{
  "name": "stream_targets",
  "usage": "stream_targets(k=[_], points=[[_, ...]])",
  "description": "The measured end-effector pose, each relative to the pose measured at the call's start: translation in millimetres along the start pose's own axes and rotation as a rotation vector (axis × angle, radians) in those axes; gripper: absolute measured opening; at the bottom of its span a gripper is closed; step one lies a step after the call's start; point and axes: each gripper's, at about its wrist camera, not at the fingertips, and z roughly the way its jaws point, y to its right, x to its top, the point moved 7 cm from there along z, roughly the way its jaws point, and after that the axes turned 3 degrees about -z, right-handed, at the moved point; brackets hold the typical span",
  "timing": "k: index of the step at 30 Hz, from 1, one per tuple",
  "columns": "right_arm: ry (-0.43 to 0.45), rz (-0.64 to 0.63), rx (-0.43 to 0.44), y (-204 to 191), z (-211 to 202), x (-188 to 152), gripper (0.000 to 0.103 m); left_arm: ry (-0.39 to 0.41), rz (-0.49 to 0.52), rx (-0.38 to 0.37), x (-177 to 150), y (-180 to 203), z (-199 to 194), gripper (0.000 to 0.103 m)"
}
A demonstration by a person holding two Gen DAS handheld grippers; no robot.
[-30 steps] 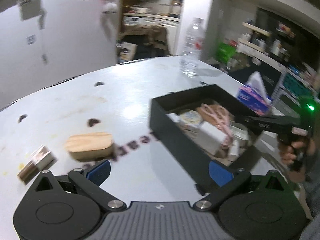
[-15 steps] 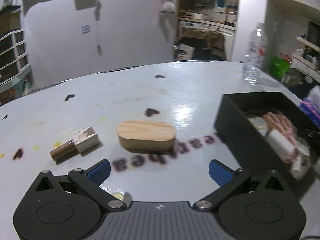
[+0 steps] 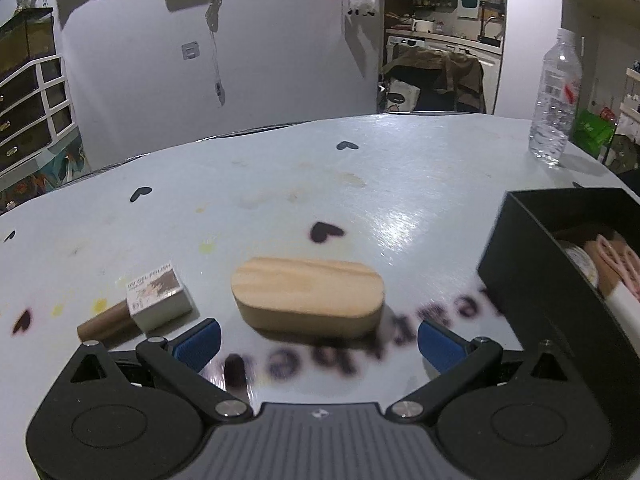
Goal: Organize rigid objects
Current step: 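Move the left gripper out of the box over the wooden block, then close the left gripper on the wooden block and lift it, then carry the wooden block with the left gripper into the box and release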
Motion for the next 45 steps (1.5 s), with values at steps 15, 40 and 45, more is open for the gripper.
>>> stream_targets(k=[15,40,45], points=[[0.0,-0.001,0.0,0.1,0.1,0.1,0.01,0.01,0.04,-0.029,18.8,-2.5,23.8,0.099],[-0.001,-0.004,-0.002,-0.4,1.4,0.4,0.011,0.038,0.423,-0.459,46.2,68.7,-73.3,0.088],[0.0,-0.003,-0.003,-0.3,1.9,0.4,0.011,-0.019,0.521,-0.573,42.4,105.3,-82.0,0.088]])
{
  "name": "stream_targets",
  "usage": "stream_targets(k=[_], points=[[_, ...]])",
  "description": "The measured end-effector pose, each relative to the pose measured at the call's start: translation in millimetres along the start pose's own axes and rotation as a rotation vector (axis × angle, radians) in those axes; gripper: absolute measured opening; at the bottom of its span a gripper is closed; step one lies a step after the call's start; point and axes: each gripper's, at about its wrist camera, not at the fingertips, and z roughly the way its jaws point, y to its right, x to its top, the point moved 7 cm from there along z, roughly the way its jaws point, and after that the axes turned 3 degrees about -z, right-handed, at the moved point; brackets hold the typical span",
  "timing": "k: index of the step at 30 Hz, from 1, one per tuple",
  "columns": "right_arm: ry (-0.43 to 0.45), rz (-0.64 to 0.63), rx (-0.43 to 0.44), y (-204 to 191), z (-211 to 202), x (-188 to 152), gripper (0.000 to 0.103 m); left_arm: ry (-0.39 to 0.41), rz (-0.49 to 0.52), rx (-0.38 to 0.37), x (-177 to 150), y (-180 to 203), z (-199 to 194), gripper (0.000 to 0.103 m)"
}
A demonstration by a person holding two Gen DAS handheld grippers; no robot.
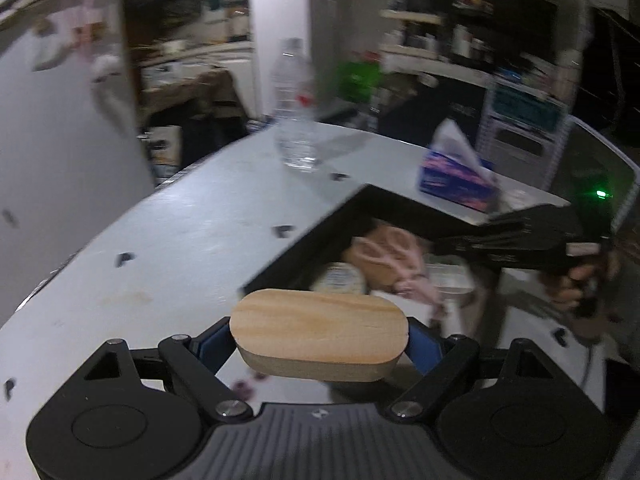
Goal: Organize rigid objects
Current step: 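Carry the wooden block with the left gripper into the box and release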
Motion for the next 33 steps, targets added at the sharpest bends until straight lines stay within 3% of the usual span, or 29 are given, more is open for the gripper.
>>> stream_targets(k=[11,29,33], points=[[0.001,0.003,0.002,1.4,0.8,0.5,0.012,-0.137,0.235,-0.061,2.4,37.6,28.0,0.088],[0.002,0.004,0.002,1.7,0.7,0.6,0.012,-0.214,0.313,-0.128,-2.3,42.0,49.0,0.089],[0.002,0.005,0.003,1.6,0.6,0.6,0.012,-0.239,0.329,-0.134,-6.9,43.3,52.6,0.1]])
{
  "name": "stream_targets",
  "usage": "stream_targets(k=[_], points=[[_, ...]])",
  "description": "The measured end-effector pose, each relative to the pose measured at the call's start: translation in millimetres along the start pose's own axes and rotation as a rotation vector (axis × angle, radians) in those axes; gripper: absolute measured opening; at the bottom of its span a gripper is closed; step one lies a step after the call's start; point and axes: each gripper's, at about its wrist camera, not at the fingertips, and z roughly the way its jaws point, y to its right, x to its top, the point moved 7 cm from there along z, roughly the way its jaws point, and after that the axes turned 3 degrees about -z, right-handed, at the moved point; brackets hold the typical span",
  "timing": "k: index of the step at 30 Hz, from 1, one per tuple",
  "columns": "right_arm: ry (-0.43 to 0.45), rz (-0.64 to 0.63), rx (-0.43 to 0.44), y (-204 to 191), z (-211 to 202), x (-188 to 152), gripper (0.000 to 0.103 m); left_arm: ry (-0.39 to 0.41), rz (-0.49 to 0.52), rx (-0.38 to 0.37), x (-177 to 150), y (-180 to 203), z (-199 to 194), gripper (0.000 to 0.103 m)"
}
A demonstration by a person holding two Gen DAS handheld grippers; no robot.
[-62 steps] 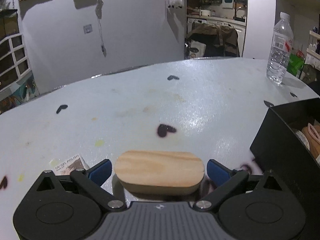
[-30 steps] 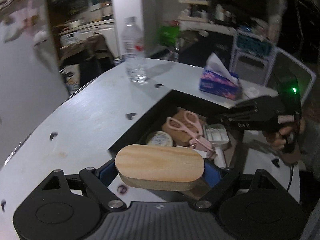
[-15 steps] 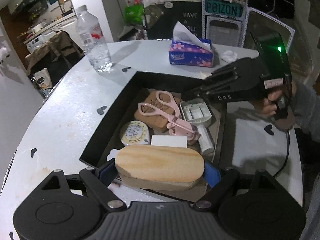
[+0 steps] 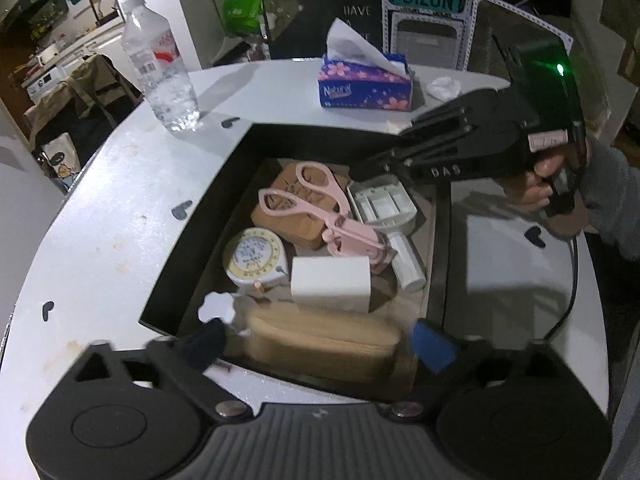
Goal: Organize rigid objects
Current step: 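Carry the wooden block with the left gripper into the box and release, then move the left gripper back over the UV gel polish bottle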
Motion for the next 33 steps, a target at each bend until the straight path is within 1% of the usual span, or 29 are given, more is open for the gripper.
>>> stream_targets(k=[2,7,11,24,28,33], points=[[0.0,-0.001,0.0,-0.2,0.1,0.1,0.012,-0.002,0.004,0.004,-0.5,-0.2,-0.3,0.101],[-0.001,-0.003,0.0,0.9,0.7,0.7,0.012,-0.022,-0.03,-0.008,0.3,-2.8,-2.8,0.101],[-0.001,-0.002,0.0,1.0,0.7,0.7,0.012,-0.028,-0.024,-0.003,0.7,-2.1,-5.6,0.101],[-0.001,-0.003,-0.001,0.4,0.5,0.5,0.013,-0.002,-0.067,-0.032,10.1,7.1,-26.9,0.103],[-0.001,-0.003,-0.001,0.3,0.5,0.5,0.013,0.0,-0.082,-0.019,9.5,12.1,-33.9,0.103],[0.002,-0.004,-0.004,0.7,0.6,0.7,0.013,0.001,-0.128,0.014,0.5,13.8,-43.9,0.103]])
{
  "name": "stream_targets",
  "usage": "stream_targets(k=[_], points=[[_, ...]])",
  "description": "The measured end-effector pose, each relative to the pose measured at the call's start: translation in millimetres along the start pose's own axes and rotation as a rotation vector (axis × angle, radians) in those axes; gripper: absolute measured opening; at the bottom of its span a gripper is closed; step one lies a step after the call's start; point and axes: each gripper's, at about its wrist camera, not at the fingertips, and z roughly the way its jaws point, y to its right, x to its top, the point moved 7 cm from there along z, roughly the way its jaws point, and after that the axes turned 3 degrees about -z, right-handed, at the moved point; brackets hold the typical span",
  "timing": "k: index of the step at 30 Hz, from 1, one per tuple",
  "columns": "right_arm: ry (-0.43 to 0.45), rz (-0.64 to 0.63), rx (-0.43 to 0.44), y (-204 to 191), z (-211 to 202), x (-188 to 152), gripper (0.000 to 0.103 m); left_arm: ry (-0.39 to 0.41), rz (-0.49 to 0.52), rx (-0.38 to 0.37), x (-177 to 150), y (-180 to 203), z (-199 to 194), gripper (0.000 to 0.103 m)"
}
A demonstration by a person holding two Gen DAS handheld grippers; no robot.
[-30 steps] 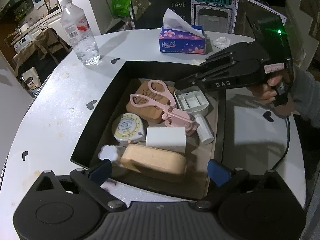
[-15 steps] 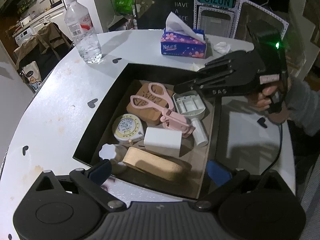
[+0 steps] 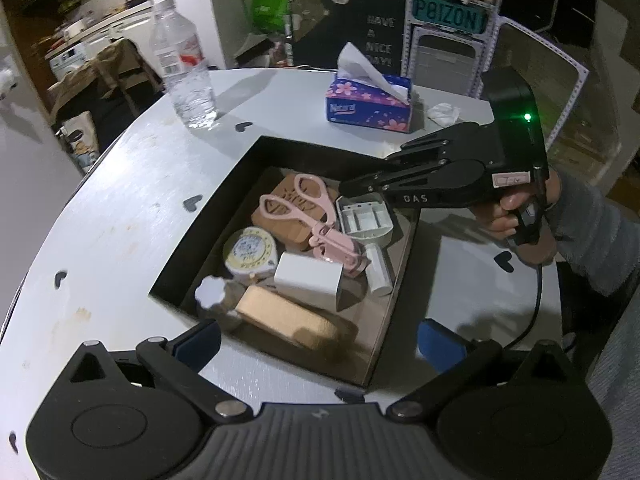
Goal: Organize rigid objects
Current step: 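Move the left gripper back over the UV gel polish bottle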
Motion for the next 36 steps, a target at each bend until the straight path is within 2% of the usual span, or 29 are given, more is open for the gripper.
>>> stream_targets(k=[6,14,23,32,36], points=[[0.0,0.0,-0.001,-0.2,0.0,-0.2,0.013,0.009,-0.1,0.071,-20.3,-10.6,-14.2,0.103],[0.0,-0.002,-0.002,-0.3,-0.1,-0.2,0.013,0.042,-0.306,0.193,-59.4,-45.0,-36.2,0.103],[-0.001,-0.006,-0.003,-0.5,0.4,-0.4,0.013,0.097,-0.618,0.347,-118.6,-94.8,-51.2,0.103],[-0.002,-0.013,-0.006,-1.3,0.3,0.1,0.014,0.152,-0.93,0.489,-174.2,-138.7,-50.0,0.103],[-0.002,-0.013,-0.007,-1.7,0.3,0.0,0.014,0.176,-1.037,0.586,-192.2,-157.1,-46.2,0.103]])
